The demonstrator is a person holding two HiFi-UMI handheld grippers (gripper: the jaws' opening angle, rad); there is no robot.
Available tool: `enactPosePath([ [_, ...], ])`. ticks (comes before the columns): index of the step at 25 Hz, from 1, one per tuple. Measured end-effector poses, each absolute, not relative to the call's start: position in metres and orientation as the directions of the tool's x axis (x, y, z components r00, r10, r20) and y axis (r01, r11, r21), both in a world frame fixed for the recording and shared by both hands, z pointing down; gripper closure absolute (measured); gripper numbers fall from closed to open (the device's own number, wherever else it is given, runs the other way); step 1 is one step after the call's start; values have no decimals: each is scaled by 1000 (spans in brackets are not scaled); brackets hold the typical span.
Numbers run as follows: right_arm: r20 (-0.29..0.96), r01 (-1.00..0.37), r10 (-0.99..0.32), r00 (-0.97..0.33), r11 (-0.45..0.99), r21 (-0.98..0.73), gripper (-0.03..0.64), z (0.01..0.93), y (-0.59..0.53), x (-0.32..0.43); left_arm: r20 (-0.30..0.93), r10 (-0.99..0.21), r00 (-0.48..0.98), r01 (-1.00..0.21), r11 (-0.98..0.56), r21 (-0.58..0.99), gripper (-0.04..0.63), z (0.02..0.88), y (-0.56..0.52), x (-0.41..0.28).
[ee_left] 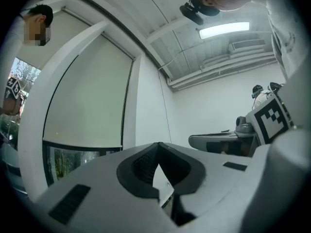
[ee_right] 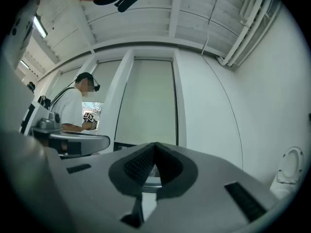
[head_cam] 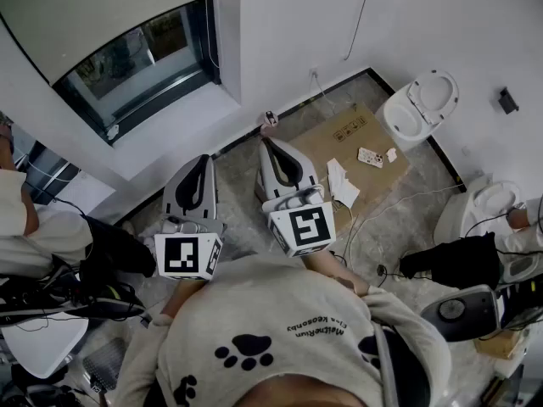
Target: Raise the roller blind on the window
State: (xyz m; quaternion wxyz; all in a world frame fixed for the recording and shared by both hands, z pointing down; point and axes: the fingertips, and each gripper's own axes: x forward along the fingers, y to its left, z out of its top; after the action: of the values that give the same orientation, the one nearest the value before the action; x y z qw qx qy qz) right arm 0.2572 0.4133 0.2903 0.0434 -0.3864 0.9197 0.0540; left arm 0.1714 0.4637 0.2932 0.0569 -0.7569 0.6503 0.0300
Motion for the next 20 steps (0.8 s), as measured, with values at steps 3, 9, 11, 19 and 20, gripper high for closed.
enactPosePath([
  [3,-122,-706,-697,-707,705,67,607,293,415,259,-117,-983,145,-989,-143,-26,588,299,464,175],
  [9,-114,-695,-686,-718,717,62,607,296,413,260,-111,-983,147,-989,-145,-27,588,300,459,182],
  [11,-107,-694,-686,-719,718,54,607,299,409,258,-109,-983,147,-989,-145,-28,588,301,457,181],
  [19,-129,-723,-715,-687,691,22,607,302,375,250,-104,-978,184,-983,-184,-4,588,313,423,168],
  [20,-132,-728,-719,-683,685,36,607,301,368,247,-106,-976,188,-982,-189,-4,588,313,416,163],
])
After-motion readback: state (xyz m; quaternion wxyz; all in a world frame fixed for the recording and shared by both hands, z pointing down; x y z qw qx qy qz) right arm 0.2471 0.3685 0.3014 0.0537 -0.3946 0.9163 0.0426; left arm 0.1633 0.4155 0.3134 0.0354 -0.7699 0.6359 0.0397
